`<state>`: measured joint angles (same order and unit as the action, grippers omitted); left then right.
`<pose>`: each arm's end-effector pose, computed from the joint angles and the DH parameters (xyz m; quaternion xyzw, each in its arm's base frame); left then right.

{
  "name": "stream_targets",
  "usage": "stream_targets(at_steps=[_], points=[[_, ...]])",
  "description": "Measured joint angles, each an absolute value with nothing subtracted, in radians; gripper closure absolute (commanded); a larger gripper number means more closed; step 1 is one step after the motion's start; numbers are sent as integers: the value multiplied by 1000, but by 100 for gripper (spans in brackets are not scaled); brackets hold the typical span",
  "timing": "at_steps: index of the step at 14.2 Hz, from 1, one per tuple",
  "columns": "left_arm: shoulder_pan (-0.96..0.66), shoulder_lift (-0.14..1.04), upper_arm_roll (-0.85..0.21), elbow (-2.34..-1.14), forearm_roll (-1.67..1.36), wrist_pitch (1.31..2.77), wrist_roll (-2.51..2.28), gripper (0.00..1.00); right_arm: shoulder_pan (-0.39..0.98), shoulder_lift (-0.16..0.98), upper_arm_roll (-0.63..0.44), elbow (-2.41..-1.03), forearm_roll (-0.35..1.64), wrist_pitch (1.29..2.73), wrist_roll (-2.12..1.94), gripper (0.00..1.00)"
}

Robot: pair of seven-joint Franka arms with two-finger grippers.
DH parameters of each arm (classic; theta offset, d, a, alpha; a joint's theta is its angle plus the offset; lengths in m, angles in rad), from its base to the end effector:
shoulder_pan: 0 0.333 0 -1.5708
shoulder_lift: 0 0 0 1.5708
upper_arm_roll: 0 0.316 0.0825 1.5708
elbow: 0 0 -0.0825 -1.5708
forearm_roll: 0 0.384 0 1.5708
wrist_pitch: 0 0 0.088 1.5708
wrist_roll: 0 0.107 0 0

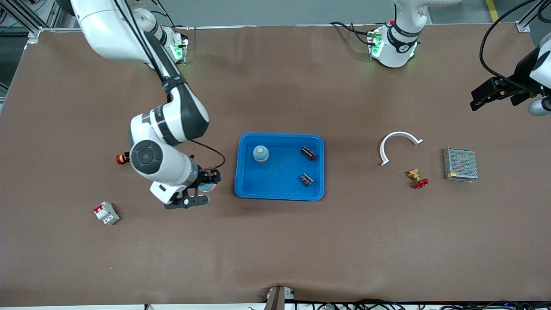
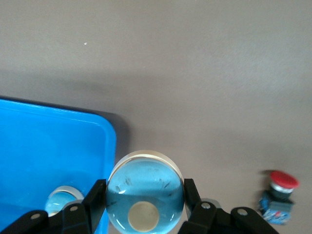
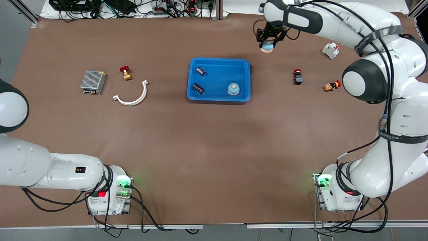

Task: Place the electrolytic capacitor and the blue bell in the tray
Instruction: 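Lift the bell and carry it over the tray with the right gripper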

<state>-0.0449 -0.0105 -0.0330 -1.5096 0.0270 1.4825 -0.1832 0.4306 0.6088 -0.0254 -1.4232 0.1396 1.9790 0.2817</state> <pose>0.5411 -0.0392 0.6512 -0.9984 -0.0537 0.0065 0.0146 0.6490 0.2916 0.3371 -0.9975 -0.0343 0.0436 0.0438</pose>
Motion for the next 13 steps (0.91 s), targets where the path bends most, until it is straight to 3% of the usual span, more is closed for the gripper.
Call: stream_targets(at_steps=[13], points=[[-45, -8, -33, -1510, 27, 1483, -183, 0, 654, 674, -30, -1439, 148, 2209, 706, 49]])
